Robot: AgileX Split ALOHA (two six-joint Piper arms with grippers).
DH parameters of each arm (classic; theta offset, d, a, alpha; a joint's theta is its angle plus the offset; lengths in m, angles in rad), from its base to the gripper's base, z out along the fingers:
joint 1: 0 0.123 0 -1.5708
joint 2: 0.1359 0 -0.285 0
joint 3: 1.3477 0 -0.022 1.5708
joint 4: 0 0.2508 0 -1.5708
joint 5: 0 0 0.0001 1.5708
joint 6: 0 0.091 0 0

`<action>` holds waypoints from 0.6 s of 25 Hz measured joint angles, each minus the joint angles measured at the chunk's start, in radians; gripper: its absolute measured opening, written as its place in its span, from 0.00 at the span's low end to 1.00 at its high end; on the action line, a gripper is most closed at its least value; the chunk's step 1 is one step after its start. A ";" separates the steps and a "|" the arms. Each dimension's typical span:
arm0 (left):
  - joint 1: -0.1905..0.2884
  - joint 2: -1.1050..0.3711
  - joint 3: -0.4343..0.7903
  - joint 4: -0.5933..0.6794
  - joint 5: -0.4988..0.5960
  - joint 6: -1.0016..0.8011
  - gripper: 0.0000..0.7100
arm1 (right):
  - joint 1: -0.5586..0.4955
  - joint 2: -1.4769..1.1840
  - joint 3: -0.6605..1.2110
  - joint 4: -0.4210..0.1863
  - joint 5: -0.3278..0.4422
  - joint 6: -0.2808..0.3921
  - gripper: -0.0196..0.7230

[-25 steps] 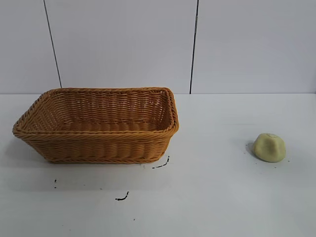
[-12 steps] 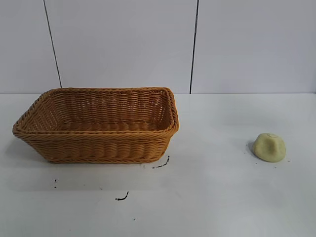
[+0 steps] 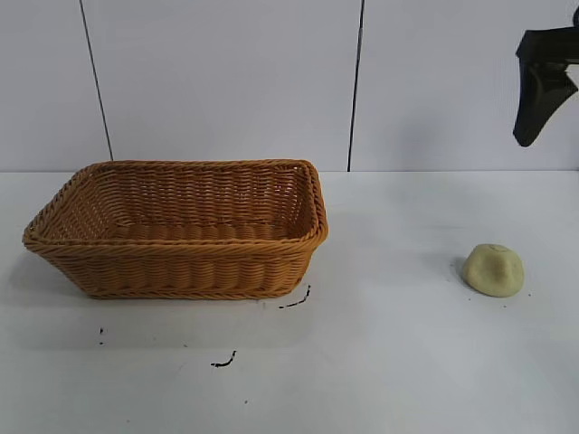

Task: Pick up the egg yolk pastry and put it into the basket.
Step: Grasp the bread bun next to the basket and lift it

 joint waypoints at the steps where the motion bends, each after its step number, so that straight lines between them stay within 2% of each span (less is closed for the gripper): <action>1: 0.000 0.000 0.000 0.000 0.000 0.000 0.98 | 0.000 0.021 -0.021 0.001 -0.002 0.000 0.96; 6: 0.000 0.000 0.000 0.000 0.000 0.000 0.98 | 0.000 0.135 -0.087 0.010 -0.011 -0.013 0.96; 15: 0.000 0.000 0.000 0.000 0.000 0.000 0.98 | 0.000 0.346 -0.098 0.024 -0.055 -0.022 0.96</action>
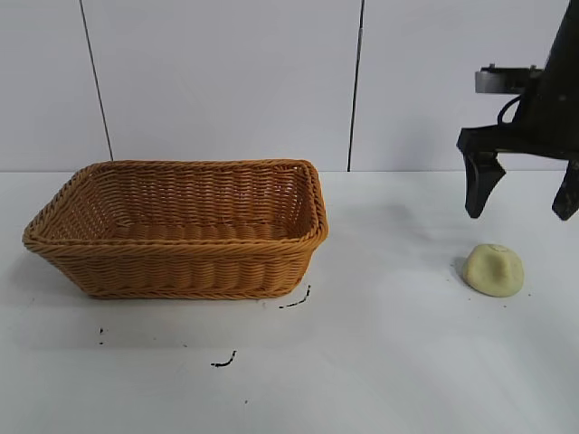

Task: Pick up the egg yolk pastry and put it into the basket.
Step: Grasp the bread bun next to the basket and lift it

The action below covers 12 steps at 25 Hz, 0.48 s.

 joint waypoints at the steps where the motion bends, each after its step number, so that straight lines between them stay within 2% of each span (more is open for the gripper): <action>1: 0.000 0.000 0.000 0.000 0.000 0.000 0.98 | 0.000 0.017 0.000 0.005 -0.008 -0.002 0.96; 7: 0.000 0.000 0.000 0.000 0.000 0.000 0.98 | 0.000 0.087 0.000 0.036 -0.071 -0.014 0.96; 12: 0.000 0.000 0.000 0.000 0.000 0.000 0.98 | 0.000 0.113 0.000 0.038 -0.079 -0.014 0.96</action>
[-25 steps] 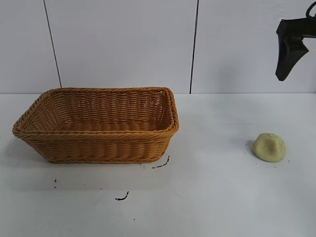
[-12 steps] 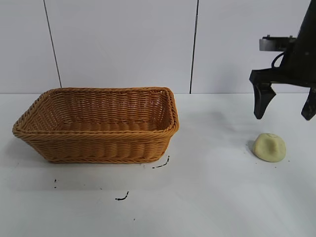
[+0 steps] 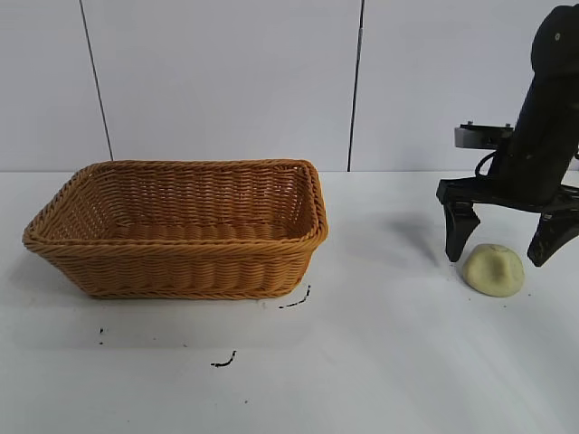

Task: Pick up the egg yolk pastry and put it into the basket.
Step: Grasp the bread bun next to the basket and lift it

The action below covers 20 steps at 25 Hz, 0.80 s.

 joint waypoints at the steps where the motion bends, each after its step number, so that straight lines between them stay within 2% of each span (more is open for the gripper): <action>1: 0.000 0.000 0.000 0.000 0.000 0.000 0.98 | 0.000 0.002 0.000 0.000 -0.001 0.000 0.96; 13: 0.000 0.000 0.000 0.000 0.000 0.000 0.98 | 0.000 0.031 0.000 -0.001 -0.001 0.000 0.96; 15: 0.000 0.000 0.000 0.000 0.000 0.000 0.98 | 0.000 0.033 0.000 -0.001 0.001 -0.001 0.92; 20: 0.000 0.000 0.000 0.000 0.000 0.000 0.98 | 0.000 0.033 0.000 -0.001 0.021 -0.001 0.71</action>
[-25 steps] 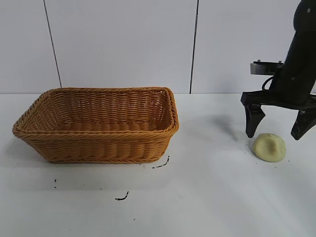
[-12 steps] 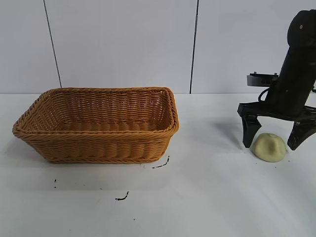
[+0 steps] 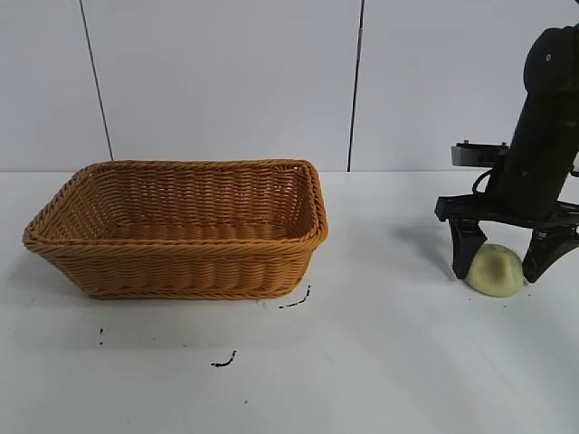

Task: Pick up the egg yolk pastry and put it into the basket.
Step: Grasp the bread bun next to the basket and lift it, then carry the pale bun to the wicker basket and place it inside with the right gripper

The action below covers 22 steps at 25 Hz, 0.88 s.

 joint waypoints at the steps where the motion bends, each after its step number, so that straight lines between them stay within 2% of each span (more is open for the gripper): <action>1: 0.000 0.000 0.000 0.000 0.000 0.000 0.98 | 0.000 0.000 0.000 0.000 0.002 0.000 0.66; 6: 0.000 0.000 0.000 0.000 0.000 0.000 0.98 | 0.000 0.000 -0.002 -0.004 0.017 -0.010 0.23; 8: 0.000 0.000 0.000 0.000 0.000 0.000 0.98 | 0.000 0.000 -0.005 -0.004 0.026 -0.029 0.13; 12: 0.000 0.000 0.000 0.000 0.000 0.000 0.98 | 0.000 -0.001 -0.051 -0.007 0.103 -0.052 0.10; 18: 0.000 0.000 0.000 0.000 0.000 0.000 0.98 | 0.000 0.000 -0.252 -0.006 0.331 -0.064 0.08; 22: 0.000 0.000 0.000 0.000 0.000 0.000 0.98 | 0.000 0.001 -0.412 -0.006 0.377 -0.070 0.08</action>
